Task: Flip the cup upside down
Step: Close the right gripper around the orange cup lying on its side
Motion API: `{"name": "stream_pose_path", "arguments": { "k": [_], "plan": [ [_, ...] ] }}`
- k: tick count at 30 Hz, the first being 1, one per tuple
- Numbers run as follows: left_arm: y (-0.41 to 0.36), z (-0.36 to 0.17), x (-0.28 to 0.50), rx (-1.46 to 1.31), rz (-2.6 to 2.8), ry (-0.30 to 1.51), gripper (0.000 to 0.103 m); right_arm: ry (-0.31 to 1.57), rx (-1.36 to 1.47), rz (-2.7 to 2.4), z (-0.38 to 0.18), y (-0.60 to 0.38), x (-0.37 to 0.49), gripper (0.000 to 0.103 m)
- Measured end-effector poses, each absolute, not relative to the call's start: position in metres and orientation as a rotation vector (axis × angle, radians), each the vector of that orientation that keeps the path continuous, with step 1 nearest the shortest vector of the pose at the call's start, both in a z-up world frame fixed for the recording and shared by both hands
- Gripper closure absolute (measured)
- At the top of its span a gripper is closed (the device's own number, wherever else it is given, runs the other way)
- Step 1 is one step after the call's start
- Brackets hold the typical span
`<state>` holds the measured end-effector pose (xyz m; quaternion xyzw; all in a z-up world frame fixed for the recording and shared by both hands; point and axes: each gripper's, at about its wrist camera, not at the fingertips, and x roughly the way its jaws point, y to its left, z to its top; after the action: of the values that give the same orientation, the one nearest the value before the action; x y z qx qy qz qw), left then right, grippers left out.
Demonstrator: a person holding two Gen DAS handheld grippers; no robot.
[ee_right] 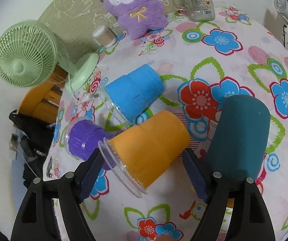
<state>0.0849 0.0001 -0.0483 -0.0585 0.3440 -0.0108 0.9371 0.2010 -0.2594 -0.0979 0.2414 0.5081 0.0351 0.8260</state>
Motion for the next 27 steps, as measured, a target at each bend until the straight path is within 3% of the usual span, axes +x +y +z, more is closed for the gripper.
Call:
{"name": "stream_pose_path", "arguments": {
  "k": [5, 17, 27],
  "plan": [
    [-0.001, -0.049, 0.085, -0.121, -0.025, 0.705, 0.000, 1.034, 0.461, 0.052, -0.085, -0.260, 0.197, 0.012],
    [0.001, -0.049, 0.085, -0.125, -0.020, 0.705, 0.000, 1.030, 0.469, 0.037, -0.088, -0.259, 0.186, 0.013],
    [-0.003, -0.049, 0.081, -0.129, -0.044, 0.695, 0.000, 1.004, 0.646, -0.025, -0.086, -0.275, 0.159, 0.013]
  ]
}}
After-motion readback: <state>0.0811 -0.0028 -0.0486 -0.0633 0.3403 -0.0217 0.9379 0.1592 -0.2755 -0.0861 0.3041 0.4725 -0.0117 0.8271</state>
